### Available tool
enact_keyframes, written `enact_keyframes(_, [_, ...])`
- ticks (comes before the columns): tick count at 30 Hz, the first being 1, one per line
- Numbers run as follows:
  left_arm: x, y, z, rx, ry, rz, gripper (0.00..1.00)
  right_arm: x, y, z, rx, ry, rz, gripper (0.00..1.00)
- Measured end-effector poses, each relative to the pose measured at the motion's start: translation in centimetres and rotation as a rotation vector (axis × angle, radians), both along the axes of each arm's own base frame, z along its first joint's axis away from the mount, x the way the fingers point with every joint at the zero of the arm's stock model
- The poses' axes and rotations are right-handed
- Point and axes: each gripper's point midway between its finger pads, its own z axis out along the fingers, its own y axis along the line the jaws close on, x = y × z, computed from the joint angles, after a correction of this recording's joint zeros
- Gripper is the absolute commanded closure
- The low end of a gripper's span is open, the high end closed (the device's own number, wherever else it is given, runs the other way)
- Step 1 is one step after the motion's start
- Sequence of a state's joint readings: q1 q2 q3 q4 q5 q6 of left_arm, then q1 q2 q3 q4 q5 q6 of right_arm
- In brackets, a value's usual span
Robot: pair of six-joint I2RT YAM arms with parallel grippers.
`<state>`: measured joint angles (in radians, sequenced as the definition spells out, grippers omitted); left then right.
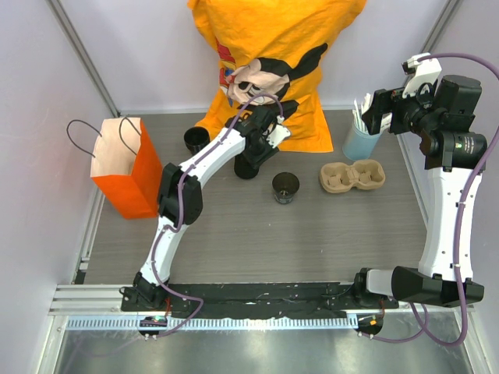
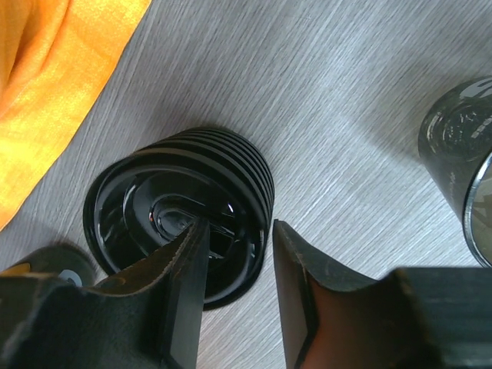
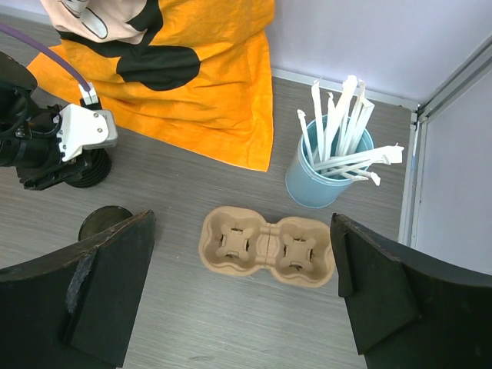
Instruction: Pack the takeout coffee
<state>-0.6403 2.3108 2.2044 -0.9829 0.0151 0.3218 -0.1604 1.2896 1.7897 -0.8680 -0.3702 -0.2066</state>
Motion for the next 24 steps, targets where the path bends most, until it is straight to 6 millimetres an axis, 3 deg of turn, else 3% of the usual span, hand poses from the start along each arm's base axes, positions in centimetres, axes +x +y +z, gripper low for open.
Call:
enact_keyframes(15, [0.08,0.02,-0.25,0.004,0.000,0.002,0.78,-0.02,0.13,0.02,0.003,0.000,0.007,0.00])
enact_keyframes(24, [0.05,0.02,-0.31,0.003,0.002,0.006,0.78,-0.03,0.19,0.02,0.004,-0.001,0.010,0.00])
